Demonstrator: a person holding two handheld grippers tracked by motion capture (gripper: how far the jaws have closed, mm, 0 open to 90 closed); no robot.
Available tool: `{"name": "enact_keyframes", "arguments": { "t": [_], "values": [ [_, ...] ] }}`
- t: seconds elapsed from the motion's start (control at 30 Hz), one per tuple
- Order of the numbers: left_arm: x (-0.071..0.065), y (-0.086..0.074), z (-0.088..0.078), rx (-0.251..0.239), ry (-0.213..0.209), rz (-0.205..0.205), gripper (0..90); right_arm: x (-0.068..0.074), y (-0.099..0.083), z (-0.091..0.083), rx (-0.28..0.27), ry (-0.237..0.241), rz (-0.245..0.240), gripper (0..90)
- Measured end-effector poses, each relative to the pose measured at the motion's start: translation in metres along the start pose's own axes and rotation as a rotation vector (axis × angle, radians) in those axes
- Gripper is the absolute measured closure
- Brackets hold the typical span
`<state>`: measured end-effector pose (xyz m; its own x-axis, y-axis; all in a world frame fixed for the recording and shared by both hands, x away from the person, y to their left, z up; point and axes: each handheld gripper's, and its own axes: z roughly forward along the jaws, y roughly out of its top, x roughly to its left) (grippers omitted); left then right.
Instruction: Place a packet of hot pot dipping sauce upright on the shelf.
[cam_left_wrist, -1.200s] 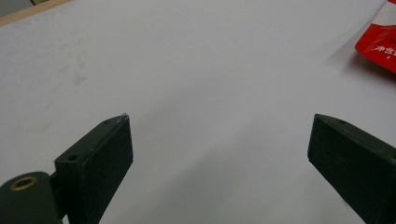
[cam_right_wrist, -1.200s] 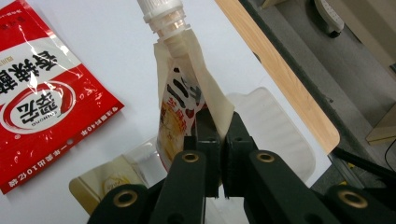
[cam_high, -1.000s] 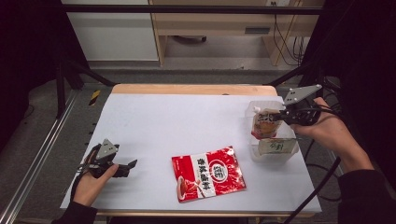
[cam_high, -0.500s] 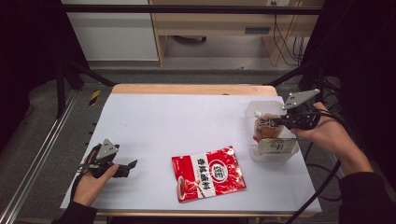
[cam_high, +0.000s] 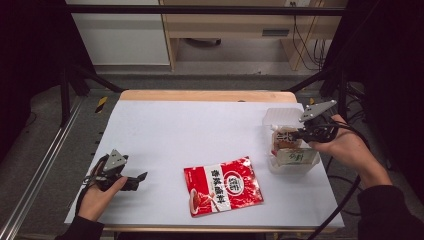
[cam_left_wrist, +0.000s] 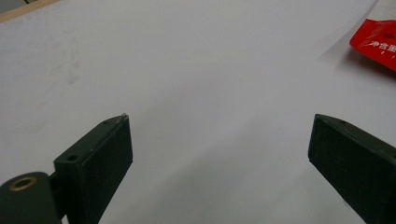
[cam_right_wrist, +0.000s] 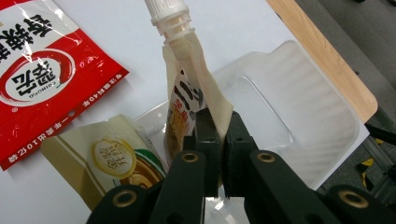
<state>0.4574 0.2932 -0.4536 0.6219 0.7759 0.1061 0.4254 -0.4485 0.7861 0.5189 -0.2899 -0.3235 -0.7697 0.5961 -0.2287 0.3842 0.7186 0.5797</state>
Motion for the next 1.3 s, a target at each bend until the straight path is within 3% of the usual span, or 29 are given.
{"name": "enact_keyframes", "arguments": {
  "t": [0.77,0.93,1.0,1.23,1.27,1.3],
  "values": [
    [-0.001,0.0,0.001,0.002,-0.005,0.004,6.3,0.0,-0.007,0.013,0.044,0.041,0.047,85.3],
    [-0.001,0.0,0.0,0.003,-0.007,0.006,6.3,0.0,-0.008,0.008,0.019,0.044,0.072,77.9],
    [-0.001,0.0,0.001,0.002,-0.007,0.006,6.3,0.001,-0.007,0.002,-0.013,0.034,0.073,69.2],
    [-0.001,0.0,0.0,0.002,-0.006,0.006,6.3,0.006,0.0,-0.009,-0.046,0.0,0.075,52.7],
    [-0.001,0.0,0.0,0.002,-0.005,0.006,6.3,0.01,0.004,-0.012,-0.068,-0.02,0.074,44.3],
    [-0.001,0.0,0.0,0.002,-0.005,0.006,6.3,0.01,0.004,-0.012,-0.068,-0.02,0.074,44.3]
  ]
}}
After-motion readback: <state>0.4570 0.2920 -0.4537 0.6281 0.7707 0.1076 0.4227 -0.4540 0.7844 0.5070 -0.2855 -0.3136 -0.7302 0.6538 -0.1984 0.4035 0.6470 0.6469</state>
